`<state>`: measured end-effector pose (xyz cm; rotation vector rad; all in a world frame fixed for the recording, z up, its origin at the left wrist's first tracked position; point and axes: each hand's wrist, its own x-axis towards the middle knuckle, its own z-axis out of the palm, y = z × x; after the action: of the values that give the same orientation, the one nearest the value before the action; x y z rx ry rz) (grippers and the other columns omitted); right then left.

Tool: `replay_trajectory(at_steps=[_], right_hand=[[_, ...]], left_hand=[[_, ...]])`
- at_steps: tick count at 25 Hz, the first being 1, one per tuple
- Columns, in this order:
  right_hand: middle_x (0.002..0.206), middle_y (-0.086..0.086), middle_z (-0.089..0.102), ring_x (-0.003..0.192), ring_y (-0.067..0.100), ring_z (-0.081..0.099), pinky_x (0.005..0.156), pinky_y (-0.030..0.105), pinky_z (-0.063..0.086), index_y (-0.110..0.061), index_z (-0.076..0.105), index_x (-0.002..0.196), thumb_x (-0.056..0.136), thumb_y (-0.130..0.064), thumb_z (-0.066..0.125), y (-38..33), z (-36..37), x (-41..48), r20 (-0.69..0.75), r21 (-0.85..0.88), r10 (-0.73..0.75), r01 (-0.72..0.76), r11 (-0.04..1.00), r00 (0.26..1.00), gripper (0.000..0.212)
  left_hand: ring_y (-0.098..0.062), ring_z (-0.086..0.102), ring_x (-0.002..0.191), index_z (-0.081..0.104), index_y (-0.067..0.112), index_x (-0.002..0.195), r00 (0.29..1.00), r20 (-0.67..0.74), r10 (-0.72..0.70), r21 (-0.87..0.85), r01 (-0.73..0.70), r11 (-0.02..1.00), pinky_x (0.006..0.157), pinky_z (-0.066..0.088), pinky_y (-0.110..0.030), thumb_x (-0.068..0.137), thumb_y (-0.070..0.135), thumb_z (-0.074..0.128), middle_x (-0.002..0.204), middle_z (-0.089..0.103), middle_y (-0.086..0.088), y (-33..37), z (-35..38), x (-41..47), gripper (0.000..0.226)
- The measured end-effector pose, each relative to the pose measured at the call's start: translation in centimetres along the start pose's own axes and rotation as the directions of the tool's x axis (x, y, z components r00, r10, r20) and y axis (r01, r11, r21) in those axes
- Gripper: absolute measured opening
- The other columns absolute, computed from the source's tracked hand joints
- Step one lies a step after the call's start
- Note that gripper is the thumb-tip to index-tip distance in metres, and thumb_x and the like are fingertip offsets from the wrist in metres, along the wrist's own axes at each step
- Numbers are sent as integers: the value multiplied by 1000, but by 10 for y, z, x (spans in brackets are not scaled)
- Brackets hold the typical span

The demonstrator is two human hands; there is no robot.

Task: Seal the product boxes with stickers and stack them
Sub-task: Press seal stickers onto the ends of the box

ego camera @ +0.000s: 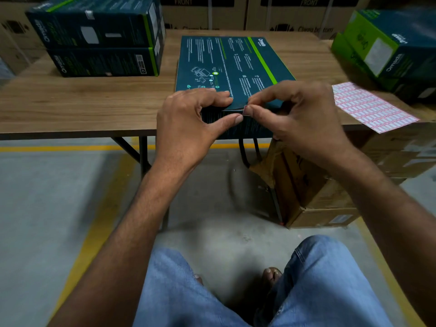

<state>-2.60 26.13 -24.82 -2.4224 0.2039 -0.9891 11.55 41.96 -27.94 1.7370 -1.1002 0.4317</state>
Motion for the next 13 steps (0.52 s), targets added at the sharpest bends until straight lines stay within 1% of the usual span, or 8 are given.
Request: replay_trajectory(at_steps=[2, 3, 4, 6, 9, 11, 13], right_hand=[[83, -11, 76, 51, 1, 63, 49, 13, 44, -23, 81, 94, 90, -37, 81, -3, -6, 7, 65, 81, 162, -167, 983, 985, 14], [81, -13, 74, 45, 2, 60, 46, 11, 40, -23, 81, 92, 89, -37, 82, -3, -9, 11, 93, 95, 209, -218, 971, 973, 15], [80, -15, 73, 43, 3, 59, 45, 10, 39, -23, 81, 91, 88, -38, 83, -2, -10, 14, 118, 96, 230, -242, 966, 966, 15], [85, -13, 74, 44, 5, 60, 47, 12, 40, -22, 81, 91, 88, -37, 83, -2, -13, 16, 154, 98, 223, -239, 966, 963, 16], [94, -3, 78, 52, 11, 67, 49, 18, 48, -18, 80, 97, 90, -33, 81, -2, -17, 10, 186, 143, 158, -186, 972, 970, 17], [102, -4, 79, 56, 11, 70, 51, 19, 51, -16, 80, 100, 92, -33, 80, 1, -16, 5, 175, 163, 113, -142, 976, 978, 18], [104, -4, 79, 61, 10, 72, 53, 19, 54, -14, 80, 101, 93, -31, 79, 5, -11, 2, 136, 153, 64, -85, 985, 989, 19]], left_hand=[[-4, 70, 113, 81, 21, 108, 1000, 9, 7, 3, -7, 1000, 102, 55, -40, 80, 48, 87, 113, 78, 10, 0, 0, 0, 40], [-4, 70, 112, 81, 21, 108, 1000, 11, 8, 4, -8, 1000, 101, 55, -40, 80, 48, 87, 113, 78, 10, 0, 0, 0, 40], [-4, 70, 112, 81, 21, 108, 1000, 10, 7, 1, -7, 1000, 101, 55, -40, 80, 47, 87, 113, 78, 10, 0, 0, 0, 39], [-2, 70, 112, 81, 22, 107, 1000, 4, 2, -5, -2, 1000, 102, 55, -39, 79, 47, 88, 113, 78, 11, 0, 0, 1, 38], [0, 69, 113, 81, 24, 107, 1000, 9, -6, -6, 6, 1000, 104, 53, -35, 79, 47, 87, 113, 77, 13, -1, 0, 1, 37], [-1, 68, 116, 82, 23, 108, 1000, 26, 2, -5, -2, 1000, 106, 52, -36, 81, 46, 86, 115, 77, 13, -3, -2, 2, 36], [-4, 68, 118, 82, 21, 110, 998, 57, 34, 0, -35, 999, 106, 52, -40, 84, 44, 84, 117, 77, 11, -6, -5, 2, 35]])
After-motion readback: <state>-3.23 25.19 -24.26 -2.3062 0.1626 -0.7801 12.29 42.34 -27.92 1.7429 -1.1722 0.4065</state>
